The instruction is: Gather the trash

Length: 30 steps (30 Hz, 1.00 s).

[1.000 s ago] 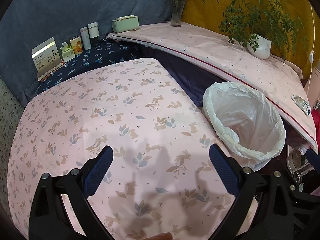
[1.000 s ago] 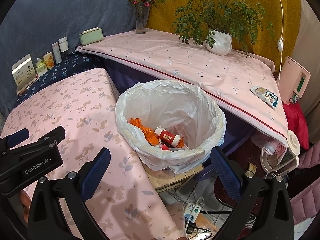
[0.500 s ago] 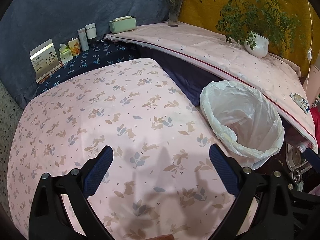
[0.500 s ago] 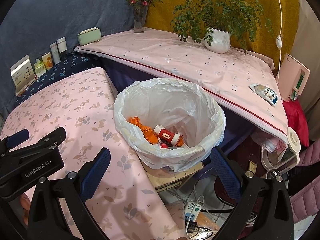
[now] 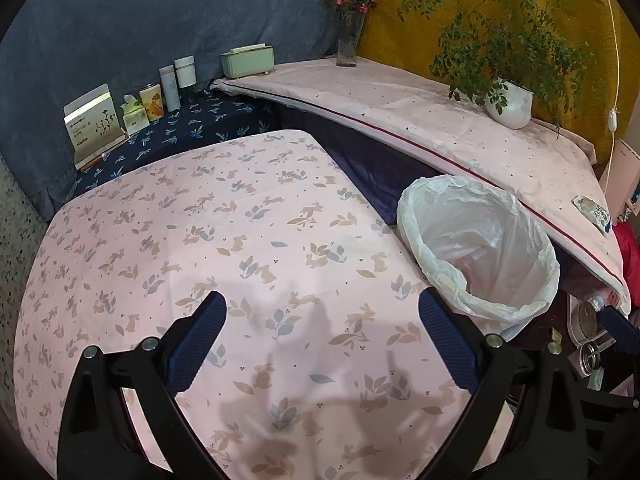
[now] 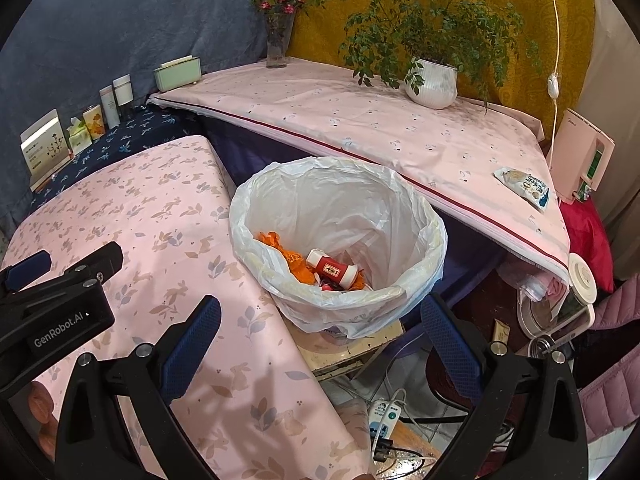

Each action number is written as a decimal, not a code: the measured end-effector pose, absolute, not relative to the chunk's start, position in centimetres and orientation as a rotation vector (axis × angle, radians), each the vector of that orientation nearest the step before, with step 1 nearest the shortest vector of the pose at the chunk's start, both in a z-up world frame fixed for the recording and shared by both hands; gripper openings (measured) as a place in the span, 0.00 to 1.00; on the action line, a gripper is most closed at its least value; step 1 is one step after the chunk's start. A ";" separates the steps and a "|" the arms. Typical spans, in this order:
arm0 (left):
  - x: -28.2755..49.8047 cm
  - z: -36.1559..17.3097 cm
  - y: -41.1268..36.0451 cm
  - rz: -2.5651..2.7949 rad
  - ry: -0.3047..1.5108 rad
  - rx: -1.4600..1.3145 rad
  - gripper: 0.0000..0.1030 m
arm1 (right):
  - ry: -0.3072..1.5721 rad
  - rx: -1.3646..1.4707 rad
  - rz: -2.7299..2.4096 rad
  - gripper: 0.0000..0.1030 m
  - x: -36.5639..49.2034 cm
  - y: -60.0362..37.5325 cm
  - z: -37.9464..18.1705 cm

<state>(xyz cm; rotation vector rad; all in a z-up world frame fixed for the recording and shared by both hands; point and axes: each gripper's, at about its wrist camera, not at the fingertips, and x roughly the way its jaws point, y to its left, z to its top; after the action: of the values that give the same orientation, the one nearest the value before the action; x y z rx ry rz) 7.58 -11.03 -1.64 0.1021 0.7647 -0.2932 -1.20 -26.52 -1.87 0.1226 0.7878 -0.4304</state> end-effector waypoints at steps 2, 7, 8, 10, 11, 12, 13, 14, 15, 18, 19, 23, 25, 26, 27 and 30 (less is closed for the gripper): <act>7.5 -1.5 -11.0 -0.296 0.760 0.103 0.90 | 0.788 0.121 -0.435 0.94 -1.3 -26.5 -1.9; 7.3 -1.4 -11.0 -0.299 0.757 0.104 0.90 | 0.785 0.122 -0.441 0.94 -1.6 -26.5 -1.8; 7.3 -1.4 -11.0 -0.301 0.758 0.103 0.90 | 0.785 0.123 -0.441 0.94 -1.6 -26.5 -1.8; 7.2 -1.4 -10.9 -0.303 0.756 0.105 0.90 | 0.784 0.122 -0.443 0.94 -1.7 -26.5 -1.8; 7.1 -1.3 -10.9 -0.304 0.756 0.105 0.90 | 0.784 0.124 -0.443 0.94 -1.7 -26.5 -1.7; 7.2 -1.4 -10.9 -0.302 0.757 0.105 0.90 | 0.784 0.126 -0.443 0.94 -1.7 -26.5 -1.7; 7.1 -1.4 -10.9 -0.302 0.757 0.104 0.90 | 0.784 0.125 -0.444 0.94 -1.7 -26.4 -1.7; 7.1 -1.4 -10.9 -0.303 0.758 0.102 0.90 | 0.784 0.123 -0.443 0.94 -1.7 -26.5 -1.7; 7.2 -1.4 -10.9 -0.303 0.759 0.102 0.90 | 0.784 0.123 -0.443 0.94 -1.7 -26.4 -1.7; 7.1 -1.4 -10.8 -0.302 0.761 0.101 0.90 | 0.784 0.122 -0.443 0.94 -1.8 -26.4 -1.7; 7.1 -1.4 -10.7 -0.303 0.762 0.100 0.90 | 0.784 0.124 -0.442 0.94 -1.7 -26.4 -1.8; 7.1 -1.4 -10.7 -0.303 0.763 0.102 0.90 | 0.785 0.125 -0.442 0.94 -1.7 -26.4 -1.8; 7.0 -1.4 -10.6 -0.305 0.761 0.102 0.90 | 0.785 0.124 -0.442 0.94 -1.7 -26.3 -1.8; 7.0 -1.4 -10.6 -0.304 0.761 0.103 0.90 | 0.786 0.123 -0.441 0.94 -1.7 -26.3 -1.7; 7.0 -1.4 -10.6 -0.307 0.759 0.102 0.90 | 0.786 0.122 -0.440 0.94 -1.7 -26.3 -1.7; 7.1 -1.5 -10.6 -0.305 0.756 0.107 0.90 | 0.786 0.122 -0.440 0.94 -1.7 -26.2 -1.7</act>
<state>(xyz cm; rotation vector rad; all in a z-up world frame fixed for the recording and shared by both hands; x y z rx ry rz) 7.08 -10.58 -1.52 0.1073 0.7562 -0.3050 -1.70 -26.20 -1.72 0.1225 0.7864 -0.4405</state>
